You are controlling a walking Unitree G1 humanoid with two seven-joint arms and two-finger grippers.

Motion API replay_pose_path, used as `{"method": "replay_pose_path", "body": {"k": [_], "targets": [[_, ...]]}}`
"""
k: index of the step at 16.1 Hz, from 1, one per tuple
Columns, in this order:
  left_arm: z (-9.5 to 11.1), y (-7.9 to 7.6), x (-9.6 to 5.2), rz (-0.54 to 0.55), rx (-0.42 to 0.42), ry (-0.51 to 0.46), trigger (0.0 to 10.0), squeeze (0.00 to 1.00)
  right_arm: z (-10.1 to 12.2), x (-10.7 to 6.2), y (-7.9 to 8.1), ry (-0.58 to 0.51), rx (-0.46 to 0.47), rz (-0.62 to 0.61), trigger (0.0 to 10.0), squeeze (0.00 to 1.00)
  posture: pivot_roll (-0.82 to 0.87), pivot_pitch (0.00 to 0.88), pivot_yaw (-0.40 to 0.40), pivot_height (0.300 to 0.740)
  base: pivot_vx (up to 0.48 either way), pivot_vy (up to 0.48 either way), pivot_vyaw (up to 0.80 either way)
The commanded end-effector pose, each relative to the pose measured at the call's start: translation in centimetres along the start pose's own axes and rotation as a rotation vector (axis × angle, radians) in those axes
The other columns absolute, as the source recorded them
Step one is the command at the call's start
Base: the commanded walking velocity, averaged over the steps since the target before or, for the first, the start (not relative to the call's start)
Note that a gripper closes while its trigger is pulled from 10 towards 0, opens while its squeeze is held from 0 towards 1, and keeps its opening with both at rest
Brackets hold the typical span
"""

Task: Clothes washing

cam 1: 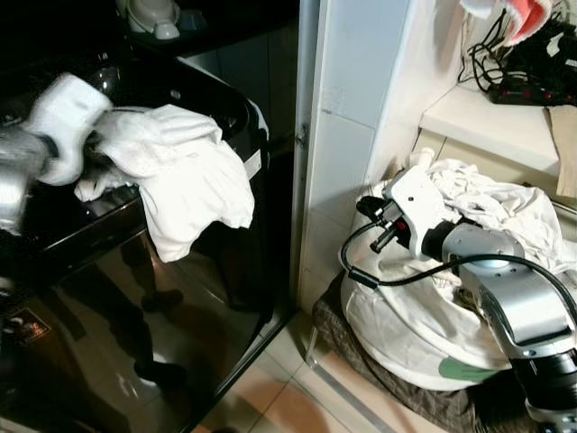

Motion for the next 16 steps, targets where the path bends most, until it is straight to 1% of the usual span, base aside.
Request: {"method": "replay_pose_path", "body": {"k": [1,2,3,4,5,6,7,8,10,11,12,13,14,15,16], "targets": [[2.1,1.8,-0.9,0.102,-0.041,-0.102,10.0,1.00,0.6,-0.2,-0.2,-0.015,-0.005,-0.010,10.0,0.00,-0.04,0.000,0.014,0.740,0.000,0.000,0.00],[3.6,2.7,-1.5,0.202,-0.070,-0.186,10.0,1.00,0.7,0.0,-0.3,-0.019,-0.001,-0.019,10.0,0.00,-0.04,0.000,0.014,0.740,0.000,0.000,0.00],[4.7,3.4,-1.9,0.294,-0.065,-0.259,10.0,1.00,0.8,0.1,-0.3,-0.024,0.001,-0.025,10.0,0.00,-0.04,0.000,0.015,0.740,0.000,0.000,0.00],[5.1,3.3,-1.9,0.295,-0.031,-0.280,10.0,1.00,0.9,0.1,-0.3,-0.025,0.003,-0.030,10.0,0.00,-0.04,0.000,0.015,0.740,0.000,0.000,0.00],[4.8,2.5,-1.6,0.232,-0.018,-0.248,10.0,0.48,0.8,0.1,-0.4,-0.023,0.002,-0.031,10.0,0.00,-0.04,0.000,0.015,0.740,0.000,0.000,0.00],[2.5,-1.8,-0.8,-0.106,0.073,-0.107,10.0,0.00,0.7,0.1,-0.3,-0.016,0.001,-0.030,10.0,0.00,-0.04,0.000,0.019,0.740,0.000,0.000,0.00],[1.3,-4.4,-0.8,-0.268,0.092,-0.054,10.0,0.00,0.6,0.0,-0.3,-0.013,0.001,-0.032,10.0,0.00,-0.04,0.000,0.024,0.740,0.000,0.000,0.00],[1.0,-4.7,-0.8,-0.255,0.081,-0.046,10.0,0.00,0.5,-0.1,-0.3,-0.010,0.001,-0.036,10.0,0.00,-0.05,0.000,0.027,0.740,0.000,0.000,0.00],[0.8,-4.4,-0.9,-0.246,0.097,-0.045,10.0,0.00,0.6,-0.2,-0.4,-0.009,0.002,-0.038,10.0,0.00,-0.05,0.000,0.028,0.740,0.000,0.000,0.00],[3.2,-3.6,-1.2,-0.209,0.026,-0.197,10.0,0.00,0.6,-0.3,-0.5,-0.011,0.004,-0.044,10.0,0.00,-0.05,0.000,0.028,0.740,0.000,0.000,0.00],[4.6,-3.5,-1.5,-0.210,-0.016,-0.287,10.0,0.00,0.6,-0.3,-0.5,-0.011,0.004,-0.045,10.0,0.00,-0.05,0.000,0.028,0.740,0.000,0.000,0.00],[7.8,-5.1,-2.7,-0.333,-0.082,-0.510,10.0,0.00,0.7,-0.2,-0.5,-0.014,0.009,-0.041,10.0,0.00,-0.03,0.000,0.019,0.740,0.000,0.000,0.00],[8.7,-6.5,-3.3,-0.416,-0.093,-0.595,10.0,0.00,0.7,-0.1,-0.4,-0.017,0.011,-0.037,10.0,0.00,-0.03,0.000,0.019,0.740,0.000,0.000,0.00],[8.4,-9.9,-3.1,-0.513,-0.045,-0.636,10.0,0.00,0.8,0.1,0.0,-0.021,0.005,-0.025,10.0,0.00,-0.04,0.000,0.024,0.740,0.000,0.000,0.00],[7.5,-11.5,-2.1,-0.498,-0.036,-0.607,10.0,0.00,1.0,0.3,0.4,-0.027,0.004,-0.015,10.0,0.00,-0.04,0.000,0.030,0.740,0.000,0.000,0.00]]}}
Point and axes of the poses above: a point about 5 cm out from each wrist's last joint towards the gripper, its own x axis pointing out of the wrist towards the gripper, its own z axis along the axis of the wrist's last joint, y = z × x, the point moved 2 cm from there along x, pointing out of the wrist towards the gripper, and after that the axes turned 4 degrees about x, right-handed, at the moved point
